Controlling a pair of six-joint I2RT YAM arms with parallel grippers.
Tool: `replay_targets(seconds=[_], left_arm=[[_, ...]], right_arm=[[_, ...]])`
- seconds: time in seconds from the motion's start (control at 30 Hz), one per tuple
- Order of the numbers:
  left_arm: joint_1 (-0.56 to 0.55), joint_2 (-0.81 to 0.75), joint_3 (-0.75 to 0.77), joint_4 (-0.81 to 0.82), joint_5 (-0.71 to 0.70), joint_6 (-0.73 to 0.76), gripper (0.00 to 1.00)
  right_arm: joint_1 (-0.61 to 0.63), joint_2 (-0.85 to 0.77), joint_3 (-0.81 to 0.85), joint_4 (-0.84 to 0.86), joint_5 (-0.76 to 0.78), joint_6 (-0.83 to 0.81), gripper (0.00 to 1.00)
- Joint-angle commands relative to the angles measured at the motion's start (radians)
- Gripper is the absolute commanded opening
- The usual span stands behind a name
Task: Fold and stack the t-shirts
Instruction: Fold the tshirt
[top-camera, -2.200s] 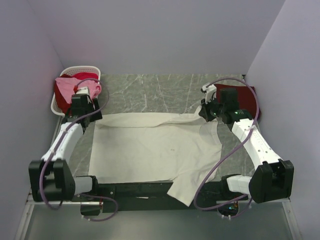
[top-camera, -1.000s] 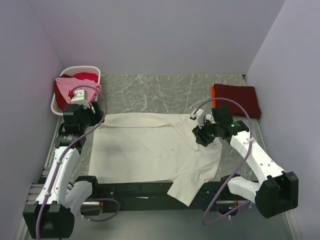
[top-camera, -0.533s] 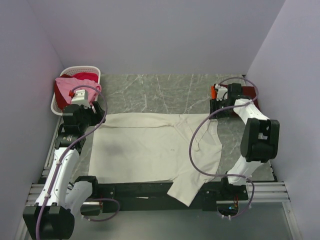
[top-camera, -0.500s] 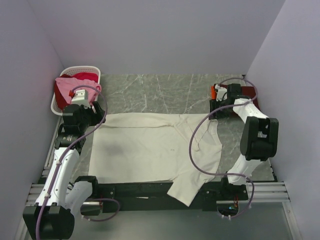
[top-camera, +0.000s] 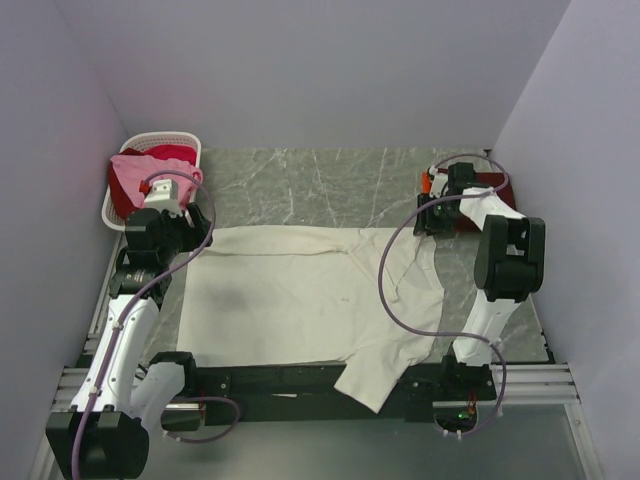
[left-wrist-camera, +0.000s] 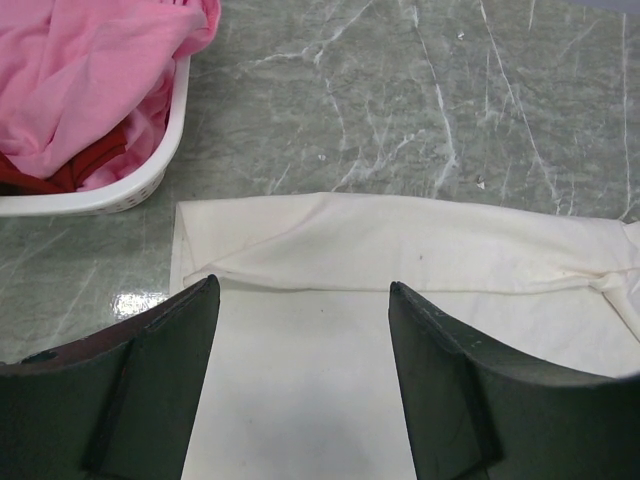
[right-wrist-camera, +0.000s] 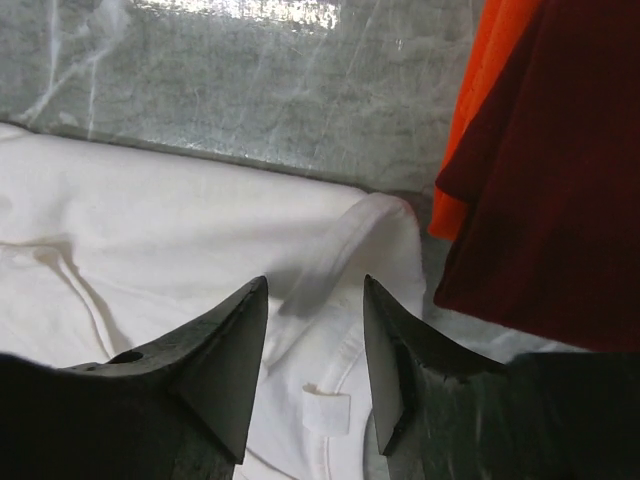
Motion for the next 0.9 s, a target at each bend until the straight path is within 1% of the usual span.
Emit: replay_targets(seconds=[0.0,0.07,0.17,0.2,0.27,0.33,0.4,0.57,0.67,0.7,0.77,0.8,0.87], left_arm=[[-0.004,-0.018,0.004,0.04,0.016,0.003,0.74],[-0.002,-0.013,0.005,0.04,0.02,0.003,0.73],[-0.002,-0.012,0.005,0.039,0.019,0.003,0.73],[-0.004,-0.01,0.005,0.039,0.016,0.003,0.73],[-0.004,-0.012,0.005,0.037,0.014,0.006,0.73],[-0.002,-0.012,0.004,0.039,0.011,0.006,0.73],[-0.002,-0.01,0.004,0.039,0.008,0.006,0.73],[-0.002,-0.006,0.005,0.036,0.005,0.009,0.73],[-0.004,-0.003,0.004,0.037,0.002,0.007,0.74],[-0.002,-0.001,0.004,0.037,0.0,0.009,0.74],[-0.002,0.007,0.007,0.036,-0.001,0.009,0.73],[-0.002,0.008,0.007,0.036,0.0,0.007,0.74],[-0.004,0.01,0.002,0.036,-0.003,0.004,0.74]], right_arm=[[0.005,0.022,0.044,-0.012,-0.025,0.021,0.5],[0.005,0.033,0.05,-0.021,-0.031,0.024,0.47],[0.005,0.051,0.073,-0.035,-0.045,0.028,0.32],[0.005,0.054,0.09,-0.035,-0.043,0.026,0.21],[0.005,0.051,0.106,-0.021,-0.019,0.028,0.13],[0.005,0.045,0.13,-0.004,0.011,0.028,0.08],[0.005,0.053,0.162,-0.005,0.021,0.028,0.07],[0.005,0.102,0.202,-0.001,0.083,0.015,0.06],[0.005,0.113,0.201,0.011,0.101,0.003,0.08],[0.005,0.114,0.207,0.005,0.1,-0.009,0.13],[0.006,0.108,0.204,-0.005,0.103,-0.023,0.26],[0.006,0.099,0.193,-0.005,0.11,-0.041,0.35],[0.006,0.041,0.167,0.005,0.115,-0.063,0.42]])
